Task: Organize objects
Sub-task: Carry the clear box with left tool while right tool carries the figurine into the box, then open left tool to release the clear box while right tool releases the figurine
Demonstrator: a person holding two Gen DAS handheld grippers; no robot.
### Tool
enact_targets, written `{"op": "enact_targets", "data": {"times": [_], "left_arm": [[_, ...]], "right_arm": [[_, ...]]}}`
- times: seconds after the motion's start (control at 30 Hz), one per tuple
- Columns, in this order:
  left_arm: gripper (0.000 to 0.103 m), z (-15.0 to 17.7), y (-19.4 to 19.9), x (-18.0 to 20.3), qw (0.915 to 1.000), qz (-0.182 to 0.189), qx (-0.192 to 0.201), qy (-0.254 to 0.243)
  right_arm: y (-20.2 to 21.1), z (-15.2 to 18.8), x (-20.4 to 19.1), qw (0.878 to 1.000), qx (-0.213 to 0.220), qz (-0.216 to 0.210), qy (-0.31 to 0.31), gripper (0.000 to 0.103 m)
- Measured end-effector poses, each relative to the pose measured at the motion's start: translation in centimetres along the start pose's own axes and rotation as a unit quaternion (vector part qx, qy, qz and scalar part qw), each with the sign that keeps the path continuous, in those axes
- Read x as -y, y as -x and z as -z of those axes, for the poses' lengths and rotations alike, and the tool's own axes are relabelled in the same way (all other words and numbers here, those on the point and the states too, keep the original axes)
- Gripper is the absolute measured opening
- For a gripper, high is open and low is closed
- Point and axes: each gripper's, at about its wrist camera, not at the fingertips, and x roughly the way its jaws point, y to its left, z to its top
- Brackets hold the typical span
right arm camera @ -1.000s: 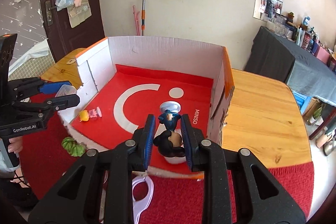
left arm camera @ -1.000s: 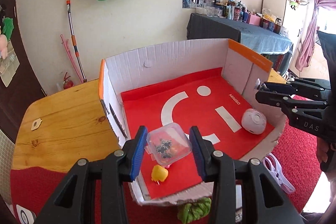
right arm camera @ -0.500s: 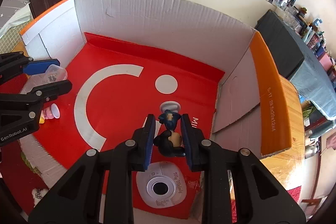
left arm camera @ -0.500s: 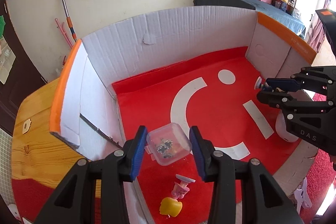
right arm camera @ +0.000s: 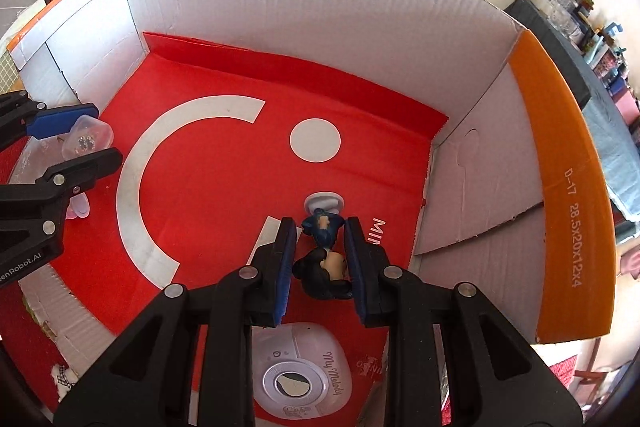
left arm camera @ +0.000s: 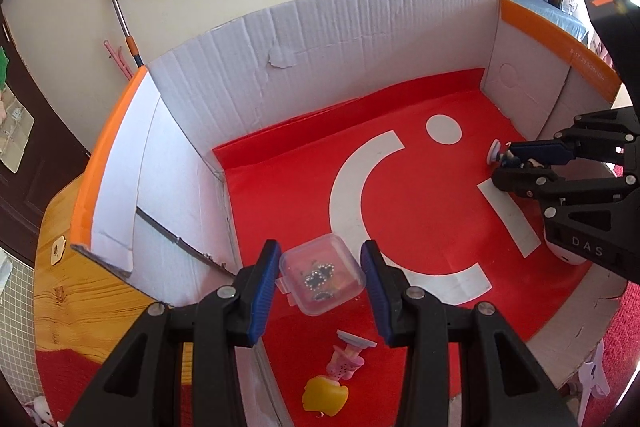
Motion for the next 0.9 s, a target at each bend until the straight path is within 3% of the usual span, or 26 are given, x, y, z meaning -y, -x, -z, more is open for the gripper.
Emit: {"op": "enact_targets", "data": {"times": [0.07, 0.9], "left_arm": [[0.044, 0.2, -0.3, 0.3, 0.9999, -0.014, -0.001, -0.008], [0.044, 0.4, -0.6, 1.4, 0.9998, -0.009, -0.016, -0.01]], "right_arm": [[-0.1, 0.1, 0.0, 1.0, -0.004, -0.002, -0.001, 0.024], [0.3, 0.4, 0.1, 1.0, -0.01, -0.012, -0.008, 0.024]]}}
